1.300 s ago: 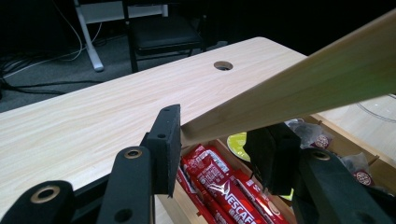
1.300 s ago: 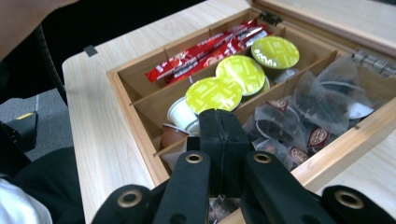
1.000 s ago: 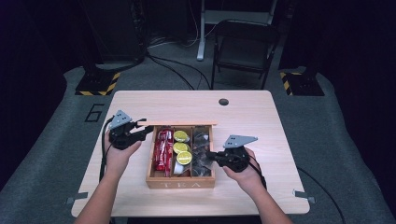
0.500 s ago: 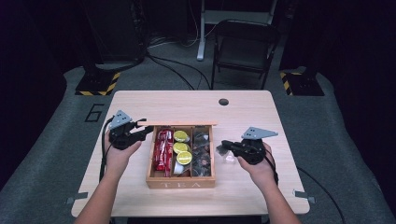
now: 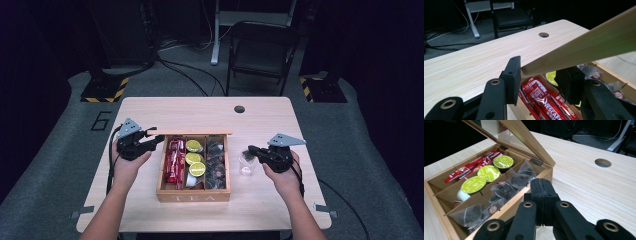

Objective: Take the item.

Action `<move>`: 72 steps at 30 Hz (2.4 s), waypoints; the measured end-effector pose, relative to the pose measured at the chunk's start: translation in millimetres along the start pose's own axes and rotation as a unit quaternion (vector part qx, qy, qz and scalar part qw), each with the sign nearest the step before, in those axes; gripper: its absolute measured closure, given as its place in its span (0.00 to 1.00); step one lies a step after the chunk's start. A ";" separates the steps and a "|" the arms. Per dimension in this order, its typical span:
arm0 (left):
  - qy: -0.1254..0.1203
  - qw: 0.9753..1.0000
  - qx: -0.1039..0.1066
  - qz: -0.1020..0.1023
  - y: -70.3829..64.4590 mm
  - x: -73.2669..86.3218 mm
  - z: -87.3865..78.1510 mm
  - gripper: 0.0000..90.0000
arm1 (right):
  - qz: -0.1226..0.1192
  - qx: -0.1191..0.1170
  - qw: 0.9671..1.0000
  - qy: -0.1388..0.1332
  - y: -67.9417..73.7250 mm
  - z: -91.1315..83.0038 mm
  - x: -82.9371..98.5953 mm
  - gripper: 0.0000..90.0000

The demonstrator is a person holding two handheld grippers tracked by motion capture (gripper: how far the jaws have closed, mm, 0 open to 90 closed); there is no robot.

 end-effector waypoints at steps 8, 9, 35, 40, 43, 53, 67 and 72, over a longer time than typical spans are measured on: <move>-0.001 1.000 -0.002 0.000 -0.7 0.6 -0.1 0.62 | -0.015 0.017 1.000 0.013 -3.7 7.3 2.2 1.00; -0.004 1.000 -0.003 0.000 -1.0 0.7 0.2 0.62 | -0.015 0.019 1.000 0.013 -4.1 8.0 2.2 1.00; -0.003 1.000 -0.002 0.001 -1.2 1.3 0.0 0.62 | -0.016 0.032 0.998 0.047 -12.1 27.1 19.2 0.99; -0.003 1.000 -0.003 0.001 -1.3 1.3 0.0 0.62 | -0.015 0.035 0.998 0.050 -12.2 27.5 19.9 0.94; -0.003 1.000 -0.003 0.001 -1.3 1.3 0.0 0.62 | -0.016 0.035 0.998 0.050 -12.0 26.6 19.8 0.94; 0.002 1.000 -0.002 0.004 -1.9 1.6 -0.6 0.62 | -0.019 0.032 0.999 0.036 -8.2 22.3 15.2 0.85; 0.005 1.000 -0.005 0.006 -3.6 2.1 -1.0 0.62 | -0.028 -0.001 1.000 0.013 19.8 22.7 -3.8 0.68; 0.006 1.000 -0.005 0.005 -3.4 1.6 -1.0 0.62 | -0.028 -0.012 1.000 0.003 27.6 22.9 -14.9 0.64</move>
Point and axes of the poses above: each handheld gripper's, and its own axes: z roughly forward along the jaws, x roughly out of its underside, y roughly to its left, the point moved 4 cm from there along z, roughly forward along the jaws
